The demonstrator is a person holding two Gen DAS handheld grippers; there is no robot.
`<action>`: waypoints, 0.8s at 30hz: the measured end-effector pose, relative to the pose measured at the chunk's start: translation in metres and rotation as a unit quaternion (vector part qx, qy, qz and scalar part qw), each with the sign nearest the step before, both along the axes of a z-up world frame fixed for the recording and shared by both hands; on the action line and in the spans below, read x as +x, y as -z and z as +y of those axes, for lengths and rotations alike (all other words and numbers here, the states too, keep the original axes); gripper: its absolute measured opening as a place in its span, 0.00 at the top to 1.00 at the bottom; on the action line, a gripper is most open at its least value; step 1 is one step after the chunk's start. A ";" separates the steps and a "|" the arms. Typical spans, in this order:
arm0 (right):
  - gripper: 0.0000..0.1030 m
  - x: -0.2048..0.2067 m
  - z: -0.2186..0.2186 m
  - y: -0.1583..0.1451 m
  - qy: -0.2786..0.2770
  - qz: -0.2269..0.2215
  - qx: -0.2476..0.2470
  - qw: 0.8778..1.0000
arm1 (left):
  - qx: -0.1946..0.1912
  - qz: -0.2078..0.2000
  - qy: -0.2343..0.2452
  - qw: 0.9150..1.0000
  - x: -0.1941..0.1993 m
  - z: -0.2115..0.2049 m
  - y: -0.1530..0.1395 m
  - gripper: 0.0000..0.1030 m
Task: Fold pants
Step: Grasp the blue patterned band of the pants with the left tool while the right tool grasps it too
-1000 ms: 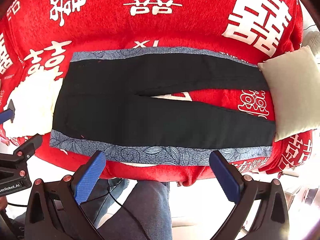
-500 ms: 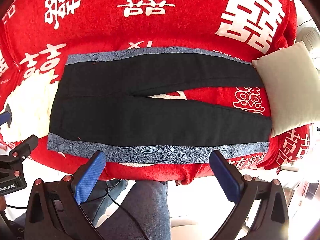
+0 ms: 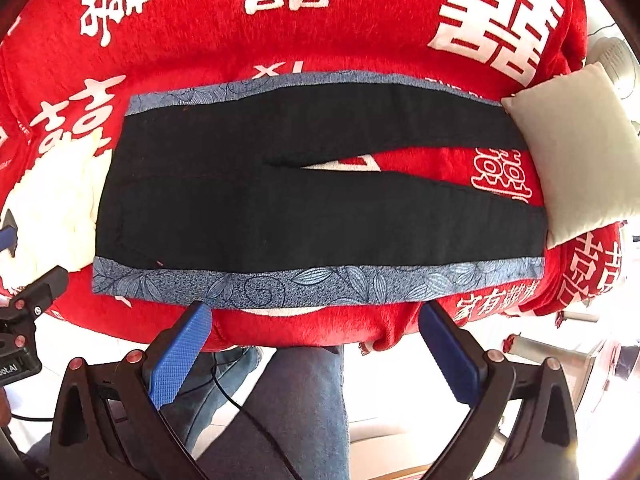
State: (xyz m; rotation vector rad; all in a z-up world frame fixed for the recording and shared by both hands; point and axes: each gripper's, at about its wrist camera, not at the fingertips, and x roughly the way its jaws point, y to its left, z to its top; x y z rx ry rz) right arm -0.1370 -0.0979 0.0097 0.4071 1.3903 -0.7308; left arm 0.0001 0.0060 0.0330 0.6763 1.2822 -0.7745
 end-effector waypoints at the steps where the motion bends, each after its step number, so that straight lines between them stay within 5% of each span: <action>1: 0.00 0.000 0.000 0.000 0.002 -0.001 0.001 1.000 | 0.001 0.002 0.001 1.000 -0.001 0.001 0.001 0.00; 6: 0.00 0.001 -0.004 0.001 0.008 -0.023 0.015 1.000 | 0.000 -0.001 -0.012 1.000 -0.002 0.003 0.003 0.00; 10: 0.00 -0.011 -0.024 0.002 0.035 -0.082 0.069 0.994 | -0.021 0.019 -0.071 0.997 0.006 0.012 0.009 0.00; 18: 0.00 -0.065 -0.069 0.064 0.111 -0.156 0.218 0.957 | -0.021 0.075 -0.209 0.975 -0.004 0.035 0.072 0.00; 21: 0.06 -0.077 -0.071 0.100 0.104 -0.173 0.256 0.946 | -0.032 0.095 -0.249 0.963 -0.014 0.042 0.102 0.00; 24: 0.26 -0.088 -0.069 0.140 0.103 -0.193 0.297 0.930 | -0.037 0.112 -0.280 0.953 -0.022 0.048 0.133 0.00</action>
